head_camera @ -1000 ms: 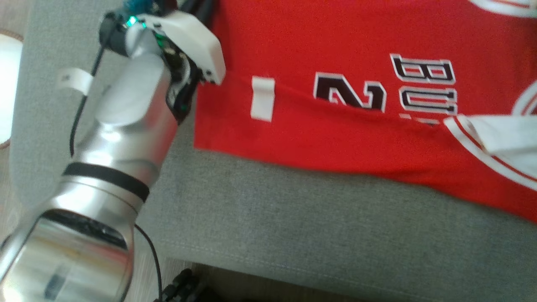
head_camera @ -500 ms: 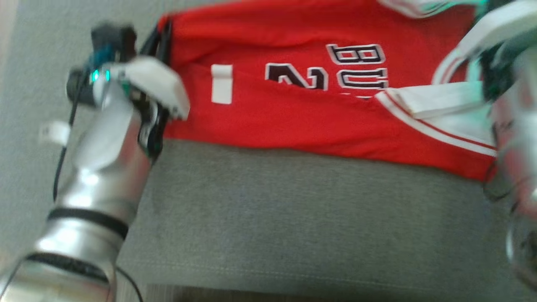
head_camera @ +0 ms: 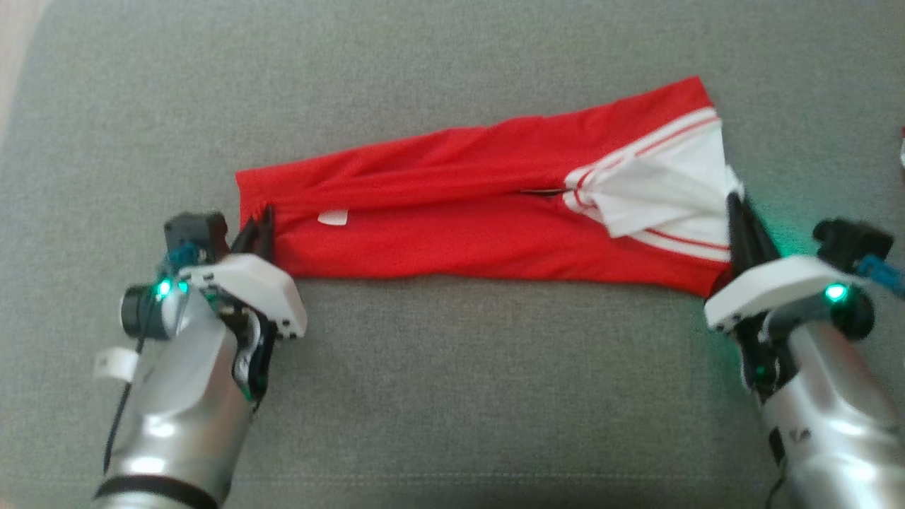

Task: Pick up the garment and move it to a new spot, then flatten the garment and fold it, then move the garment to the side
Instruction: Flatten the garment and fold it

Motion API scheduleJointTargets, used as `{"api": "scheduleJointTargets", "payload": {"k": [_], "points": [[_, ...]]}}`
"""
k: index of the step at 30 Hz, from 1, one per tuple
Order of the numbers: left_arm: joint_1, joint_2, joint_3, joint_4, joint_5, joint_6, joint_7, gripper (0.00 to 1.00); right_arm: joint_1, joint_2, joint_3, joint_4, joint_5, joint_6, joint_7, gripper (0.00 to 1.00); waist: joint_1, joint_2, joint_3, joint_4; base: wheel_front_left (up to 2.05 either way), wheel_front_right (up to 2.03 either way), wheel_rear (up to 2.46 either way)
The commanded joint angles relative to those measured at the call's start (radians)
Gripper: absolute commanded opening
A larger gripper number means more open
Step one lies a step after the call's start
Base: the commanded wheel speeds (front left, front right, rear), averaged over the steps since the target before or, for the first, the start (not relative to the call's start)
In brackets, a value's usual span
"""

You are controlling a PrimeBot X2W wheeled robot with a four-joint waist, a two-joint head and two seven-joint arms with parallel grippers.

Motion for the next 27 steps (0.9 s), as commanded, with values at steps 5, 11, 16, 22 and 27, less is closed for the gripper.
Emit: {"api": "scheduleJointTargets", "payload": {"k": [5,11,16,22,27], "points": [[0.087,0.01,0.108,-0.117,0.033,0.061,-0.012,1.0,0.035,-0.024,0.015,-0.104,0.047,0.003,0.0,1.0,0.0001,-0.0001,-0.037,0.011,0.0,0.0,0.0],[0.247,-0.043,0.191,-0.26,0.081,0.083,-0.012,1.0,0.034,-0.031,-0.046,-0.093,0.025,0.003,0.003,1.0,0.0001,-0.0001,-0.066,0.063,0.0,0.0,0.0],[0.317,-0.07,0.2,-0.31,0.109,0.062,-0.012,1.0,0.014,-0.022,-0.085,0.021,-0.027,0.003,0.054,1.0,0.0001,-0.0001,-0.073,0.116,0.0,0.0,0.0],[0.35,-0.077,0.175,-0.343,0.109,0.049,-0.012,1.0,0.01,0.024,-0.064,0.128,-0.027,0.003,0.122,0.52,0.0001,-0.0001,-0.082,0.157,0.0,0.0,0.0],[0.364,-0.077,0.157,-0.357,0.093,0.057,-0.012,1.0,0.021,0.039,-0.018,0.131,0.016,0.003,0.12,0.0,0.0001,-0.0001,-0.095,0.154,0.0,0.0,0.0]]}}
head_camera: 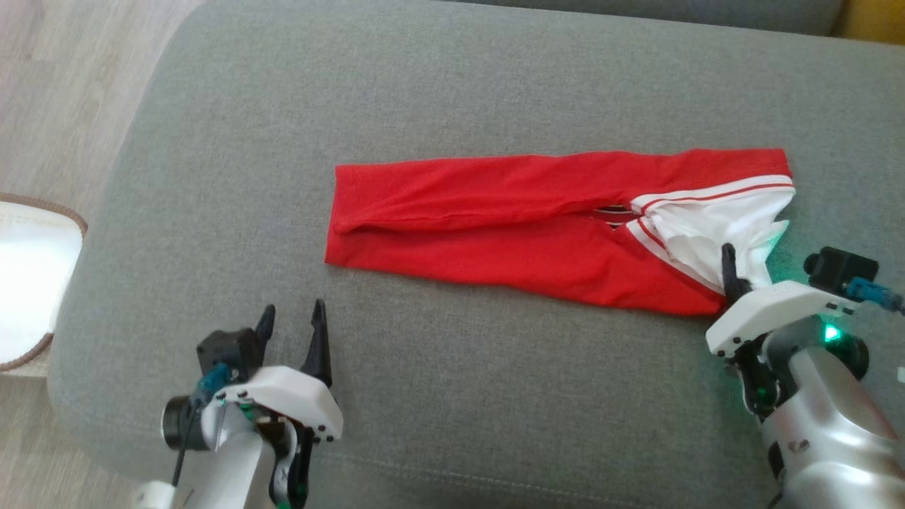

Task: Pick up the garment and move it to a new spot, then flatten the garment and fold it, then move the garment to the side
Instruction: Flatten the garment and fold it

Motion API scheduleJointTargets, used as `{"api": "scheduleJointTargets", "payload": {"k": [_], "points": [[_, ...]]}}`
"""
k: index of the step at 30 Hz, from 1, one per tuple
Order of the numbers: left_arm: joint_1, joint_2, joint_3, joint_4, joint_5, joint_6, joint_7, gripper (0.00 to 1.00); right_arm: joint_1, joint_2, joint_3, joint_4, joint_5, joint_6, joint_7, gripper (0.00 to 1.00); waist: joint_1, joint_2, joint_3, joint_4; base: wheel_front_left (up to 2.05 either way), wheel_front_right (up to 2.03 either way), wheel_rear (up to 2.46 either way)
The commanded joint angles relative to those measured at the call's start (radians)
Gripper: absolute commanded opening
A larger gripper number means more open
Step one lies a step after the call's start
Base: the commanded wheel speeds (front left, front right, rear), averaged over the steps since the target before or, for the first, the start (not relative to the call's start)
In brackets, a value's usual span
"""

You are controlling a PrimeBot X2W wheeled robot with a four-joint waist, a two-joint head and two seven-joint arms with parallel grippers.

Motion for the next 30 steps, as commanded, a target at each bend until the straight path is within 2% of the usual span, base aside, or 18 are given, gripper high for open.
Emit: {"api": "scheduleJointTargets", "payload": {"k": [1,7,12,15,19,24,30], "points": [[-0.011,0.009,0.028,-0.032,-0.01,0.007,-0.012,1.0,0.015,0.013,0.035,-0.005,0.008,0.004,-0.008,0.0,0.0001,-0.0001,-0.007,-0.007,0.0,0.0,0.0],[0.003,0.009,0.011,-0.035,-0.024,0.007,-0.012,1.0,-0.002,-0.053,0.013,-0.01,0.014,0.004,-0.117,0.0,0.0001,-0.0001,-0.029,-0.046,0.0,0.0,0.0],[0.013,0.009,-0.011,-0.035,-0.043,0.007,-0.012,1.0,-0.011,-0.104,0.01,-0.045,-0.002,0.004,-0.144,0.0,0.0001,-0.0001,-0.044,-0.078,0.0,0.0,0.0],[0.018,0.009,-0.035,-0.034,-0.065,0.01,-0.012,1.0,-0.019,-0.117,0.047,-0.108,-0.018,0.004,-0.142,0.0,0.0001,-0.0001,-0.051,-0.094,0.0,0.0,0.0],[0.018,0.009,-0.072,-0.034,-0.089,0.017,-0.012,1.0,-0.025,-0.091,0.146,-0.232,-0.023,0.004,-0.098,0.0,0.0001,-0.0001,-0.057,-0.094,0.0,0.0,0.0],[0.011,0.009,-0.124,-0.027,-0.112,0.019,-0.012,1.0,-0.009,-0.032,0.306,-0.365,-0.002,0.004,-0.01,0.0,0.0001,-0.0001,-0.058,-0.035,0.0,0.0,0.0],[0.001,0.009,-0.191,-0.026,-0.131,0.025,-0.012,1.0,-0.001,0.013,0.419,-0.377,0.007,0.004,0.047,0.0,0.0001,-0.0001,-0.055,0.103,0.0,0.0,0.0]]}}
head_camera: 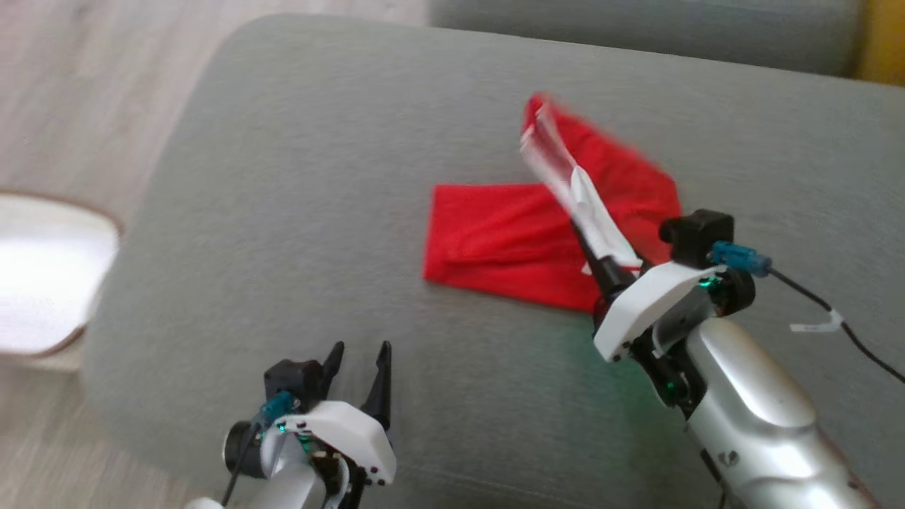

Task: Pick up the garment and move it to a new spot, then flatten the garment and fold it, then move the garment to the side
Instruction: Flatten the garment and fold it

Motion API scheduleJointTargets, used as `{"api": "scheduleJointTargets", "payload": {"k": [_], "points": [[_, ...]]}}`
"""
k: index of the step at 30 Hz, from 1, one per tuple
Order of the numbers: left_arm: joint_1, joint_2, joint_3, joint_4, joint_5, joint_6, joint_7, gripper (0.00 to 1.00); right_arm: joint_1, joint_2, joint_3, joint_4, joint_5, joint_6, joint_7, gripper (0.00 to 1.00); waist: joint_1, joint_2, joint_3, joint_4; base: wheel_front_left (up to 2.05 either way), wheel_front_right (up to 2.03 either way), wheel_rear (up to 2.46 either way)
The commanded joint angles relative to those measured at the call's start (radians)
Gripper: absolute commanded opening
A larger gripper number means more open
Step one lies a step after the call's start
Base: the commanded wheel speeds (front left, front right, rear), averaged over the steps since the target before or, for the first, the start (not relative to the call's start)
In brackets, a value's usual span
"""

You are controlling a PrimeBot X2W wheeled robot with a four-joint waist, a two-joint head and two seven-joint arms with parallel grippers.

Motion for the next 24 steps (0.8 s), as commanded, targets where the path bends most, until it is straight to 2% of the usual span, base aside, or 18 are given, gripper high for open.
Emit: {"api": "scheduleJointTargets", "payload": {"k": [1,3,4,5,6,10,14,19,24], "points": [[-0.035,0.008,0.016,-0.026,-0.009,0.009,-0.012,1.0,-0.012,0.019,0.017,-0.014,-0.001,0.004,0.0,0.0,0.0001,0.0,0.006,0.089,0.0,0.0,0.0],[-0.037,0.008,-0.001,-0.028,-0.015,0.011,-0.012,1.0,-0.019,0.033,0.019,0.018,-0.006,0.004,0.001,0.0,0.0001,0.0,0.01,0.132,0.0,0.0,0.0],[-0.039,0.008,-0.009,-0.03,-0.016,0.011,-0.012,1.0,-0.022,0.042,0.013,0.032,-0.003,0.004,-0.007,0.32,0.0001,0.0,0.014,0.151,0.0,0.0,0.0],[-0.039,0.008,-0.013,-0.031,-0.017,0.013,-0.012,1.0,-0.027,0.052,0.012,0.042,0.001,0.004,-0.017,0.81,0.0001,0.0,0.015,0.163,0.0,0.0,0.0],[-0.04,0.008,-0.018,-0.031,-0.017,0.014,-0.012,1.0,-0.03,0.061,0.012,0.049,0.009,0.004,-0.028,1.0,0.0001,0.0,0.017,0.172,0.0,0.0,0.0],[-0.043,0.008,-0.015,-0.038,-0.018,0.024,-0.012,1.0,-0.038,0.086,0.019,0.035,0.08,0.004,-0.095,1.0,0.0001,0.0,0.019,0.171,0.0,0.0,0.0],[-0.044,0.008,0.006,-0.052,-0.011,0.031,-0.012,1.0,-0.041,0.085,-0.028,0.042,0.097,0.004,-0.198,1.0,0.0001,0.0,0.009,0.117,0.0,0.0,0.0],[-0.047,0.008,0.046,-0.072,0.015,0.04,-0.012,1.0,-0.022,0.064,-0.185,0.097,0.001,0.004,-0.242,1.0,0.0001,0.0,-0.002,0.019,0.0,0.0,0.0],[-0.054,0.008,0.09,-0.101,0.054,0.054,-0.012,1.0,0.043,0.076,-0.391,0.052,-0.139,0.004,-0.244,1.0,0.0001,0.0,-0.004,-0.068,0.0,0.0,0.0]]}}
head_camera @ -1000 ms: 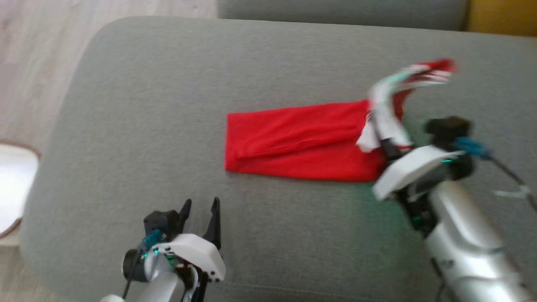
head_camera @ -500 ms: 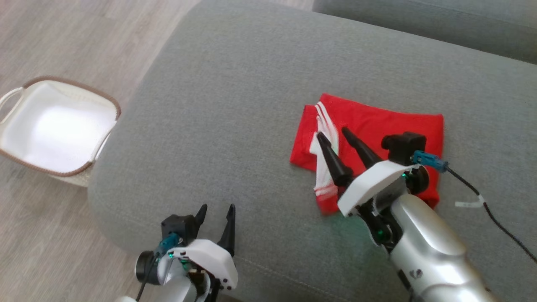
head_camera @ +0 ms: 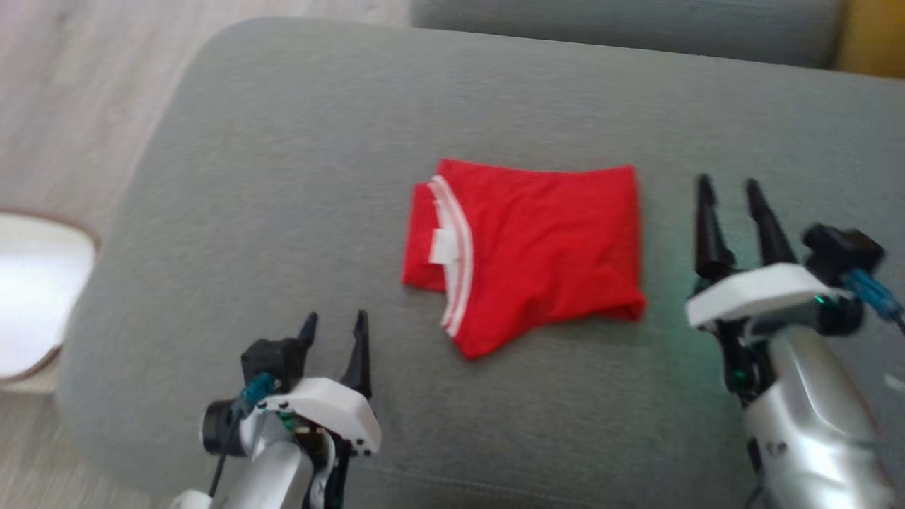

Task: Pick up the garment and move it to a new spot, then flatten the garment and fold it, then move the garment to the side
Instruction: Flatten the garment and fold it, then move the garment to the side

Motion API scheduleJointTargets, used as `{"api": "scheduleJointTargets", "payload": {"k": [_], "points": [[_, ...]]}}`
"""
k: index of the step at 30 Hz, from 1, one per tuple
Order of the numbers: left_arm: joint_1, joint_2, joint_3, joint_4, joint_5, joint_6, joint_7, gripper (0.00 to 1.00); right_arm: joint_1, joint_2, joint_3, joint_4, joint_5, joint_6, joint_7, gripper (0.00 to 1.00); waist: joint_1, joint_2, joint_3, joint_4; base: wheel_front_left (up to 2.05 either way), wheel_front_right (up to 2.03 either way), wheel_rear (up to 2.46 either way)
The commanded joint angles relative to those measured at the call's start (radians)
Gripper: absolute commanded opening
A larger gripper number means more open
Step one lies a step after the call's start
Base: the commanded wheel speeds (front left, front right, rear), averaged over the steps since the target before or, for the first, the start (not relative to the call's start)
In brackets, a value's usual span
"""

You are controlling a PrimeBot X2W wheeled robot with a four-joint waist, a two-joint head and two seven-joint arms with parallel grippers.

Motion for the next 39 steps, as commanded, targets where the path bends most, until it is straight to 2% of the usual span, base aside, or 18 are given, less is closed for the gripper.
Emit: {"api": "scheduleJointTargets", "payload": {"k": [1,5,9,13,18,22,26,32,39], "points": [[-0.047,0.007,0.037,-0.034,0.012,0.007,-0.012,1.0,0.01,0.017,0.008,-0.035,-0.018,0.004,-0.01,1.0,0.0,0.0,-0.005,-0.052,0.0,0.0,0.0],[-0.041,0.007,0.073,-0.056,0.054,0.019,-0.012,1.0,0.075,0.035,-0.093,-0.078,-0.114,0.004,-0.011,1.0,0.0,0.0,-0.011,-0.105,0.0,0.0,0.0],[-0.02,0.007,0.11,-0.074,0.086,0.026,-0.012,1.0,0.125,0.044,-0.136,-0.106,-0.179,0.004,-0.011,1.0,0.0,0.0,-0.021,-0.146,0.0,0.0,0.0],[0.019,0.007,0.142,-0.089,0.109,0.029,-0.012,1.0,0.177,0.046,-0.114,-0.103,-0.178,0.004,-0.011,1.0,0.0,0.0,-0.04,-0.177,0.0,0.0,0.0],[0.046,0.007,0.151,-0.096,0.112,0.026,-0.012,1.0,0.202,0.046,-0.092,-0.093,-0.161,0.004,-0.011,1.0,0.0,0.0,-0.051,-0.182,0.0,0.0,0.0],[0.043,0.007,0.136,-0.101,0.108,0.022,-0.012,1.0,0.189,0.046,-0.055,-0.078,-0.148,0.004,-0.011,1.0,0.0,0.0,-0.038,-0.163,0.0,0.0,0.0],[0.038,0.007,0.126,-0.103,0.107,0.016,-0.012,1.0,0.122,0.046,0.049,-0.034,-0.111,0.004,-0.011,1.0,0.0,0.0,-0.009,-0.139,0.0,0.0,0.0],[0.008,0.007,0.09,-0.095,0.098,0.003,-0.012,1.0,-0.046,0.046,0.168,0.111,-0.07,0.004,-0.004,1.0,0.0,0.0,0.043,-0.054,0.0,0.0,0.0],[-0.008,0.007,0.084,-0.069,0.087,-0.005,-0.012,1.0,-0.173,0.046,0.109,0.374,-0.098,0.004,0.043,0.99,0.0,0.0,0.086,0.029,0.0,0.0,0.0]]}}
